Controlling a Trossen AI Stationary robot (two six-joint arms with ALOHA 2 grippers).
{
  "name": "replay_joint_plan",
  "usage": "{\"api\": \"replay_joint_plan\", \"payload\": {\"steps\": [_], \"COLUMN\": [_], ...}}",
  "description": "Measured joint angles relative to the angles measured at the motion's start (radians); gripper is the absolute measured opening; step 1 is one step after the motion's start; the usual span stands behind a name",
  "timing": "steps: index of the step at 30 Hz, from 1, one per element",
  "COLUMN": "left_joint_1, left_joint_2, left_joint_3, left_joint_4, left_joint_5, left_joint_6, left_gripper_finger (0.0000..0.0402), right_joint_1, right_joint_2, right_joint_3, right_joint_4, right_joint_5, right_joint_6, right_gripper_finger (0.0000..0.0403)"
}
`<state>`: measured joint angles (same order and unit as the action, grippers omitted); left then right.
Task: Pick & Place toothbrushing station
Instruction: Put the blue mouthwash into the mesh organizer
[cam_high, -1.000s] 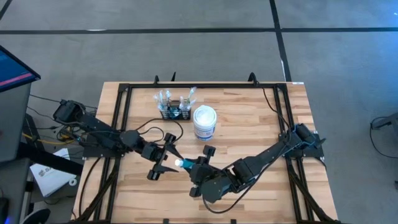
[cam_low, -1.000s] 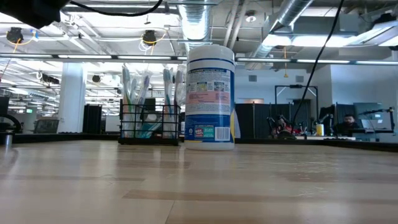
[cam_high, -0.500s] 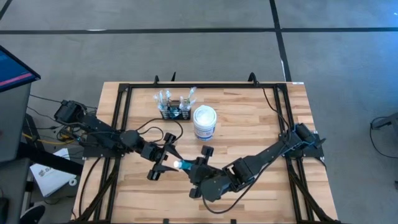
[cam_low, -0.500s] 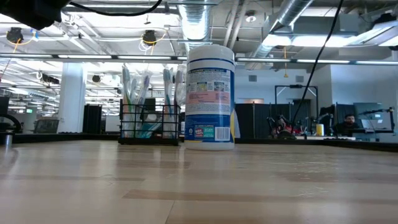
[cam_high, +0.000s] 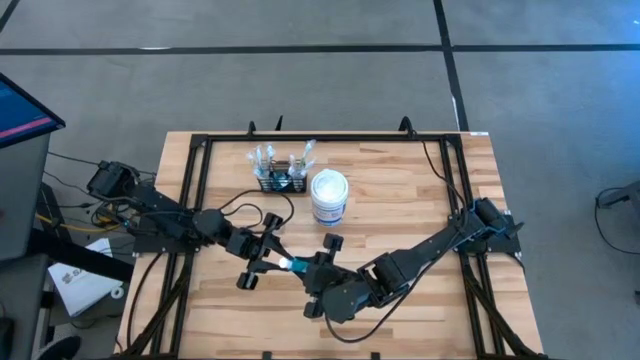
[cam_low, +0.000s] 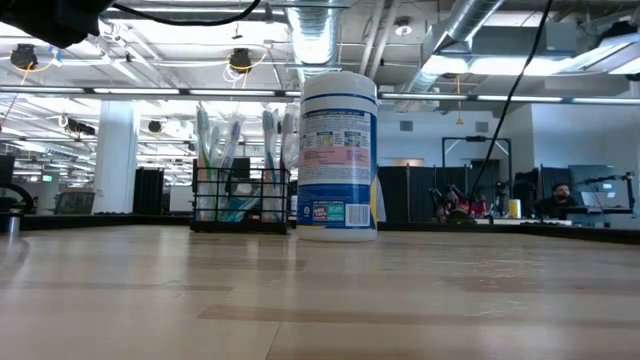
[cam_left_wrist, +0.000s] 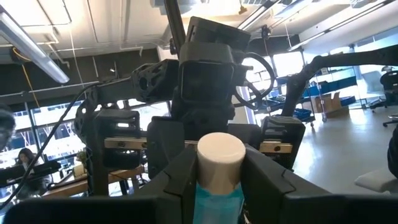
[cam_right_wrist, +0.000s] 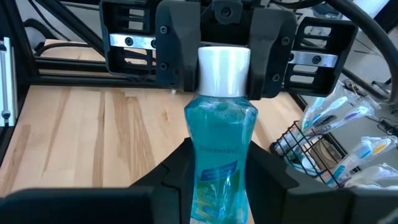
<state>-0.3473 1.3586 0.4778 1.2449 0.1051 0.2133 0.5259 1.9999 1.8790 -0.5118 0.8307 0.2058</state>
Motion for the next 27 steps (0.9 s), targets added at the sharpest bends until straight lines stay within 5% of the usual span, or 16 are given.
{"api": "replay_joint_plan", "payload": {"steps": [6,18,27], "left_joint_1": [0.000,0.002,0.003], "left_joint_2": [0.000,0.000,-0.006], "left_joint_3": [0.000,0.000,0.000], "left_joint_4": [-0.002,-0.019,-0.066], "left_joint_5": [0.000,-0.028,-0.115], "left_joint_6": [-0.012,-0.045,-0.049], "left_gripper_finger": [0.0089,0.0089,0.0089], "right_joint_1": [-0.002,-0.003,0.010], "right_joint_2": [-0.001,0.000,0.000], "right_joint_3": [0.000,0.000,0.000], "right_joint_4": [-0.004,-0.102,-0.330], "right_joint_5": [-0.022,-0.047,-0.045], "right_joint_6": [0.000,0.007,0.186], "right_gripper_finger": [0.0117,0.0236,0.0240]}}
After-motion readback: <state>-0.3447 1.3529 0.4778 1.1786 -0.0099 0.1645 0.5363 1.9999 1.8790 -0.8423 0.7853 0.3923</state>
